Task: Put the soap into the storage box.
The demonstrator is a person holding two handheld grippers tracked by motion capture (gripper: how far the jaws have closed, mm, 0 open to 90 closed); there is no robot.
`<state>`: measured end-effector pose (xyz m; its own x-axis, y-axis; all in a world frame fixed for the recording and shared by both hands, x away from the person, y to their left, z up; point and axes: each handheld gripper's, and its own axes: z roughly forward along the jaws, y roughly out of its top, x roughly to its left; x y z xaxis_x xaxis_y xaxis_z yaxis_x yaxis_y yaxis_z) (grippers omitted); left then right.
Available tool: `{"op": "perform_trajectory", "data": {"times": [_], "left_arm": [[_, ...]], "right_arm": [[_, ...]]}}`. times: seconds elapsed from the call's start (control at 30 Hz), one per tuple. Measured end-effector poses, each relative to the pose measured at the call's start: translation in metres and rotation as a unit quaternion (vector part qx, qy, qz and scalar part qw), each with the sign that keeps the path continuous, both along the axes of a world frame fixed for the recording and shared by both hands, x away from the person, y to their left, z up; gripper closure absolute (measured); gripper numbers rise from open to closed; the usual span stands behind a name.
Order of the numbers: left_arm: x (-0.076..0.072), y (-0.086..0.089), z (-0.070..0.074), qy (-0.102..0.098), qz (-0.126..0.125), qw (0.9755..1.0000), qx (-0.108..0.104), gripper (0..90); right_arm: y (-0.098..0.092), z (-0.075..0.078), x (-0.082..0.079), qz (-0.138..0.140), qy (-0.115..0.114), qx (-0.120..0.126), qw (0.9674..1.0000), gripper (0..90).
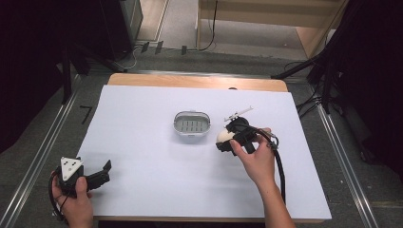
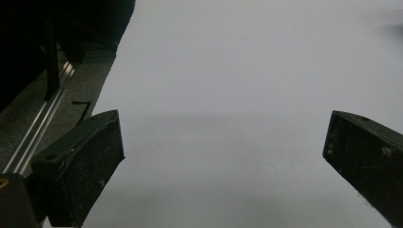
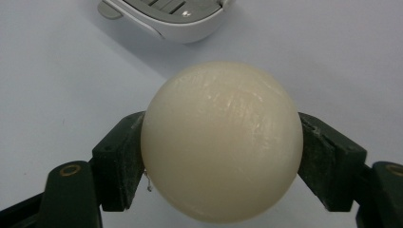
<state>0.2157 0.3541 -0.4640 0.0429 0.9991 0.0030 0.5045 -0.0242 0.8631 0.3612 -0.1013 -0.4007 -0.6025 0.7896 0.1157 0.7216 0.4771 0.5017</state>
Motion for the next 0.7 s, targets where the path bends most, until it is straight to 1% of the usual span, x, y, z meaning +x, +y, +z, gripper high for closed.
{"op": "perform_trajectory", "data": {"times": [0.6, 0.7], "left_arm": [[0.001, 0.000, 0.000, 0.000, -0.001, 1.0000, 0.001, 0.1], [0.001, -0.001, 0.000, 0.001, -0.001, 1.0000, 0.002, 0.1]], "right_arm": [[0.016, 0.003, 0.007, 0.014, 0.000, -0.002, 0.9999, 25.0], [0.019, 0.004, 0.009, 0.013, 0.001, 0.000, 0.9999, 25.0]]}}
